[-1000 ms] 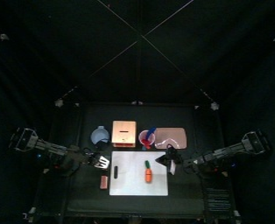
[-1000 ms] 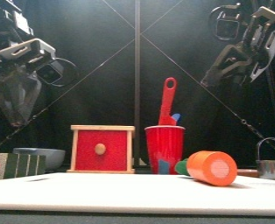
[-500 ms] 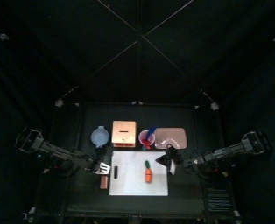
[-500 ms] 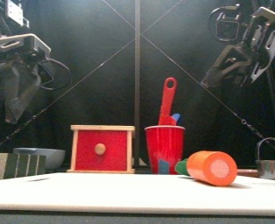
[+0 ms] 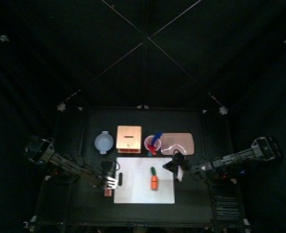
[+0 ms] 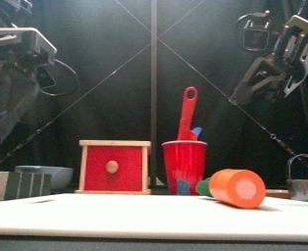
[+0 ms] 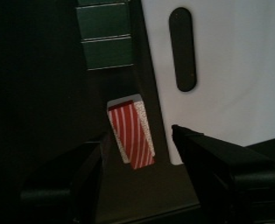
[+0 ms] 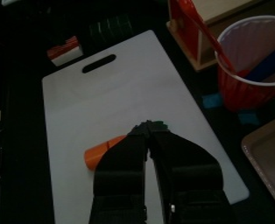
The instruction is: Grasp salmon sushi
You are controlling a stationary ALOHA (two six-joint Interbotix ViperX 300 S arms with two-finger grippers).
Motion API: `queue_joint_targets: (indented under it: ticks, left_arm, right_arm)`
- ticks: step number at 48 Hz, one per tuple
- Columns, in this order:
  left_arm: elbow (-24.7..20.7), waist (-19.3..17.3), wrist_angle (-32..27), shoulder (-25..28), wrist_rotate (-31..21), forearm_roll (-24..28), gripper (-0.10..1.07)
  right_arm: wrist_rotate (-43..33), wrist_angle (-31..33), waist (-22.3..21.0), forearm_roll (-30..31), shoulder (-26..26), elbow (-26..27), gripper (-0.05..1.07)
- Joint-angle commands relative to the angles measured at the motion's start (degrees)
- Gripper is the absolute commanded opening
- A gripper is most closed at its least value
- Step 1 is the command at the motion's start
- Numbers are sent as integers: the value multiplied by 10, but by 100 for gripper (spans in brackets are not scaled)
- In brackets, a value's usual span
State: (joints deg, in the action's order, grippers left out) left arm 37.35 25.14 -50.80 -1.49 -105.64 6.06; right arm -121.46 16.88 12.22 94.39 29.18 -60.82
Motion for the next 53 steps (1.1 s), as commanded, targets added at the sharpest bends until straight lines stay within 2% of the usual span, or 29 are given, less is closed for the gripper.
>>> queue_joint_targets:
  ticks: [1, 19, 28, 40, 53]
  left_arm:
    - [-15, 2, 5, 1, -2, -2, 92]
    - [-16, 6, 2, 32, -4, -59, 92]
    - [-18, 6, 4, 52, -10, -58, 91]
    - [-18, 6, 4, 55, -43, -40, 88]
    - [-17, 7, 4, 57, -45, -39, 78]
  right_arm:
    - [-2, -1, -2, -3, 4, 4, 41]
    - [-2, -1, -3, -15, 4, -5, 41]
    - [-2, -1, -3, -14, 4, -8, 41]
    - [-3, -1, -4, -15, 4, -10, 41]
    - [-2, -1, -4, -28, 4, -12, 41]
